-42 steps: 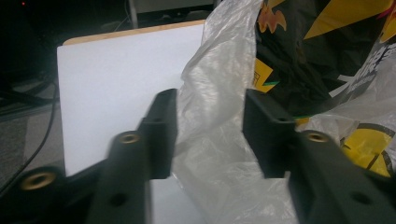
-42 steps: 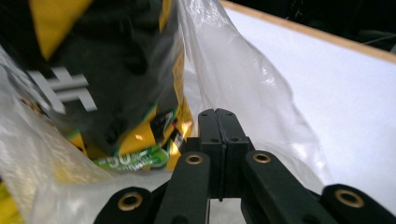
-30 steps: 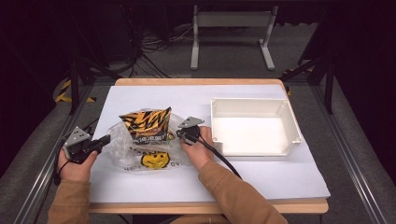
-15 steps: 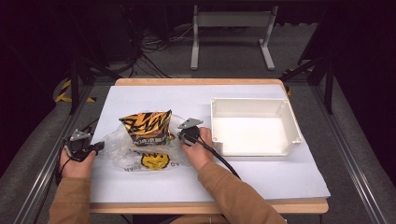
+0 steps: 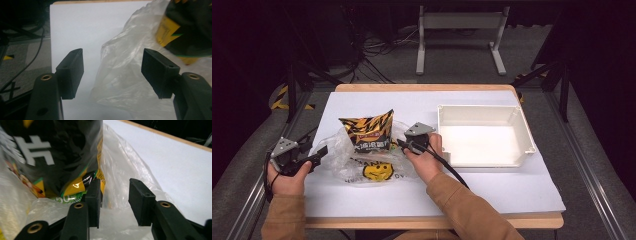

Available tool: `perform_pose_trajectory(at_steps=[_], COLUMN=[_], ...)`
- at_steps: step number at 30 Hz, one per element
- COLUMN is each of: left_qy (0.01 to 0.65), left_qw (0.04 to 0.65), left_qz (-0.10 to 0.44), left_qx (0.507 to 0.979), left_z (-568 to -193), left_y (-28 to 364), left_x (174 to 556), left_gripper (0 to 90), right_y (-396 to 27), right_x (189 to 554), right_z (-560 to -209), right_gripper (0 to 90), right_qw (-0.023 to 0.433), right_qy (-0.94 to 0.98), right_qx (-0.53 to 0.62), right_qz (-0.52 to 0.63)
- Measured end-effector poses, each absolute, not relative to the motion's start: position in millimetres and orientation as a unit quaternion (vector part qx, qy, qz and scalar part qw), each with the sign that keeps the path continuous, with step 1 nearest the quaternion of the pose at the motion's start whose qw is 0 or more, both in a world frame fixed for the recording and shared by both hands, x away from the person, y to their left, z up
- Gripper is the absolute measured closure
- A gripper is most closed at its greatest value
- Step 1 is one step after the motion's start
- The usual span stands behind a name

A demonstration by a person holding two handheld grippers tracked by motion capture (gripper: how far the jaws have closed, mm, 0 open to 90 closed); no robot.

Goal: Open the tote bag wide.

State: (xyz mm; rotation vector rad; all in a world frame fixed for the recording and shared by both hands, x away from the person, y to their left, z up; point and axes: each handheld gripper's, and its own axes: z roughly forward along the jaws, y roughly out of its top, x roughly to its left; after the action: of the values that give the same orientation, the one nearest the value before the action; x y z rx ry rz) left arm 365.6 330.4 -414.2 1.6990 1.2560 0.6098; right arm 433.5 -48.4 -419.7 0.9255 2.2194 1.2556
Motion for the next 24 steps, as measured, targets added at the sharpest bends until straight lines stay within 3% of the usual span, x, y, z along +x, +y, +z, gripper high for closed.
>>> perform_pose_trajectory(at_steps=[9,11,24], left_qy=[0.475,0.466,0.46], left_qw=[0.479,0.486,0.49], left_qz=[0.242,0.239,0.226], left_qx=[0.697,0.7,0.705], left_z=[-406,-406,-404], left_y=[323,322,322], left_x=[357,357,354], left_gripper=[32.3,31.9,31.3], right_y=[-60,-65,-82], right_x=[428,426,422], right_z=[-398,-390,-355], right_gripper=[55.1,53.9,47.7], right_qw=[0.21,0.226,0.2], right_qy=[0.781,0.779,0.77], right_qx=[0.32,0.301,0.257], right_qz=[0.494,0.502,0.549])
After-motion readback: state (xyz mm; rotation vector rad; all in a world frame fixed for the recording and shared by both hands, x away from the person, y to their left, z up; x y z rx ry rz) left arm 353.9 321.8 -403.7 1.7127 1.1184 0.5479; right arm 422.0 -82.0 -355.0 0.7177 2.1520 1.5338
